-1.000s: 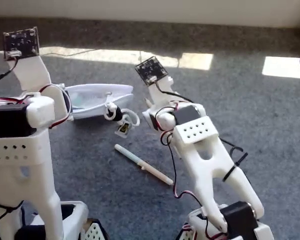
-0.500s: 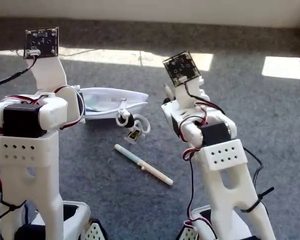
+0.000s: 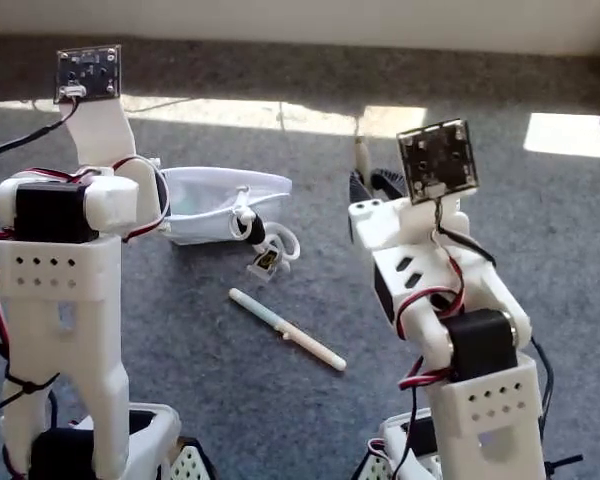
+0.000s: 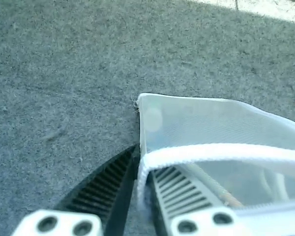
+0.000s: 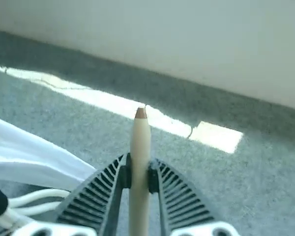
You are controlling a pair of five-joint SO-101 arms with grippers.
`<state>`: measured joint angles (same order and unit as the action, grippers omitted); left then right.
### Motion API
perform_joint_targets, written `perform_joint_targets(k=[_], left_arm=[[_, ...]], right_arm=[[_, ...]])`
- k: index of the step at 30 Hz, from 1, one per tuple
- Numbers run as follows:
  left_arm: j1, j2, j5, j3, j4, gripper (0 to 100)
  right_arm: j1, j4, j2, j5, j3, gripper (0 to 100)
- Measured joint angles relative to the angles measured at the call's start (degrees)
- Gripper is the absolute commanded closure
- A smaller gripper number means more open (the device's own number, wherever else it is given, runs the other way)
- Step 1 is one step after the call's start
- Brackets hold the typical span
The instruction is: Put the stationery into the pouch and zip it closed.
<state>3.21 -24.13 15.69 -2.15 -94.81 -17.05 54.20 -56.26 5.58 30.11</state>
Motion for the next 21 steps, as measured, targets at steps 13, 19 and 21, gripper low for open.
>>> perform_joint_targets(k=[13,19,21], left_arm=[[0.0,0.1,0.0,0.0,0.0,99],[0.0,0.1,0.0,0.0,0.0,99],[0.0,0.1,0.0,0.0,0.0,99]], right_arm=[[-16.0,-3.9,-0.7,-5.0,-14.9,99.3],[-21.5,-18.3,-0.9,-5.0,-14.1,99.3],[-22.9,-23.8,-0.8,-5.0,-11.9,99.3]])
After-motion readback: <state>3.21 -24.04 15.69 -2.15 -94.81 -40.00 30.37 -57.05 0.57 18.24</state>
